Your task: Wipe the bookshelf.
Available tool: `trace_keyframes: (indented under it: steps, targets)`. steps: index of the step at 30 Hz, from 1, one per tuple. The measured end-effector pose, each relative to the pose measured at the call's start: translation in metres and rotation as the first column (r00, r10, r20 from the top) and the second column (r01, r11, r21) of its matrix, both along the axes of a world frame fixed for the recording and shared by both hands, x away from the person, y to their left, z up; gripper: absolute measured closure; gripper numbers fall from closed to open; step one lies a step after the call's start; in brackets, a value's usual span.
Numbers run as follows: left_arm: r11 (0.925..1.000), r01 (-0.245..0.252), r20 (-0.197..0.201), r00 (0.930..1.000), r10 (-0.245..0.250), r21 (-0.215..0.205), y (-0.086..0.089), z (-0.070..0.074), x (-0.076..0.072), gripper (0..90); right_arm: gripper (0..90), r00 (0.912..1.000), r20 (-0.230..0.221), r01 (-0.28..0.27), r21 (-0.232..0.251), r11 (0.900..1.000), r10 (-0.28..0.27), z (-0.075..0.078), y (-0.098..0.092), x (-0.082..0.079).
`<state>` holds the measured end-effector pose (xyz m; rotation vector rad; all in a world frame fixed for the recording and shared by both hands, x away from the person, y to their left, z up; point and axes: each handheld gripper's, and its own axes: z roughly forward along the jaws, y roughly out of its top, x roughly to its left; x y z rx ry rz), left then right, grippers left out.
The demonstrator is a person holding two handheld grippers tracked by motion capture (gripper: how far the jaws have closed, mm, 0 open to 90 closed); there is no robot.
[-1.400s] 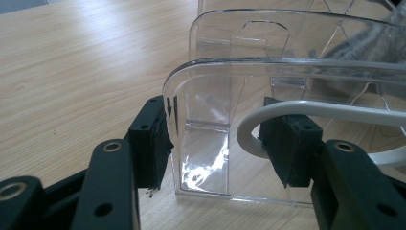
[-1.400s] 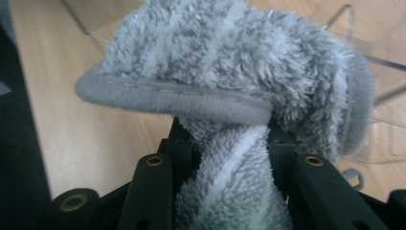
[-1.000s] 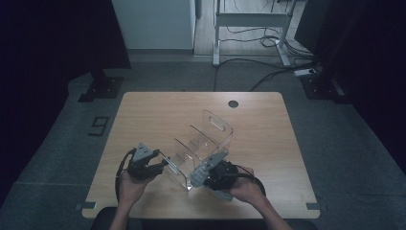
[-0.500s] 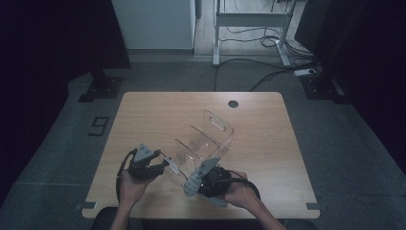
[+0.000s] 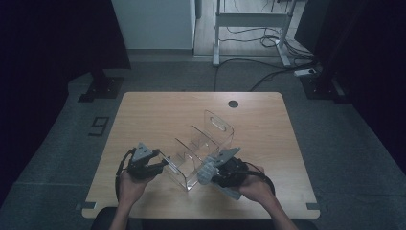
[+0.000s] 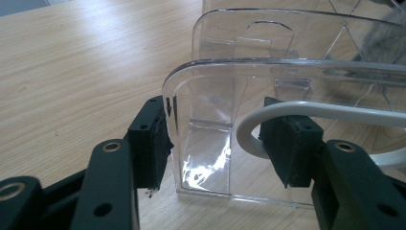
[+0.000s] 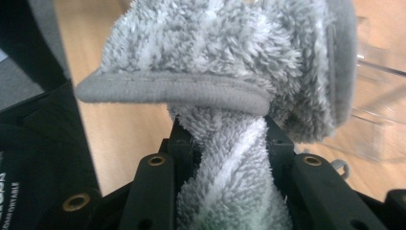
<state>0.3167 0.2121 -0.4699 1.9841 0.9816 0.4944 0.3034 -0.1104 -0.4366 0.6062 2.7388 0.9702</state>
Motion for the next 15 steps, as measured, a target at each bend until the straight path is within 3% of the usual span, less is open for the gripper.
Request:
trace_keyframes:
  steps: [5, 9, 15]
  targets:
    - [0.9999, -0.014, 0.0, 0.9999, 0.014, -0.007, 0.002, -0.001, 0.001, 44.1, 64.8, 0.9965, 0.011, 0.083, 0.006, 0.997, -0.083, 0.006, -0.023, 0.009]
    - [0.9997, -0.021, -0.001, 0.9998, 0.021, -0.01, 0.004, -0.001, 0.002, 43.6, 64.6, 0.9889, 0.02, 0.147, 0.004, 0.989, -0.148, 0.008, -0.043, 0.017]
    - [0.9998, -0.021, 0.001, 0.9998, 0.021, -0.006, 0.003, -0.001, 0.002, 44.5, 64.3, 0.9658, 0.045, 0.256, -0.014, 0.966, -0.256, 0.007, -0.07, 0.03]
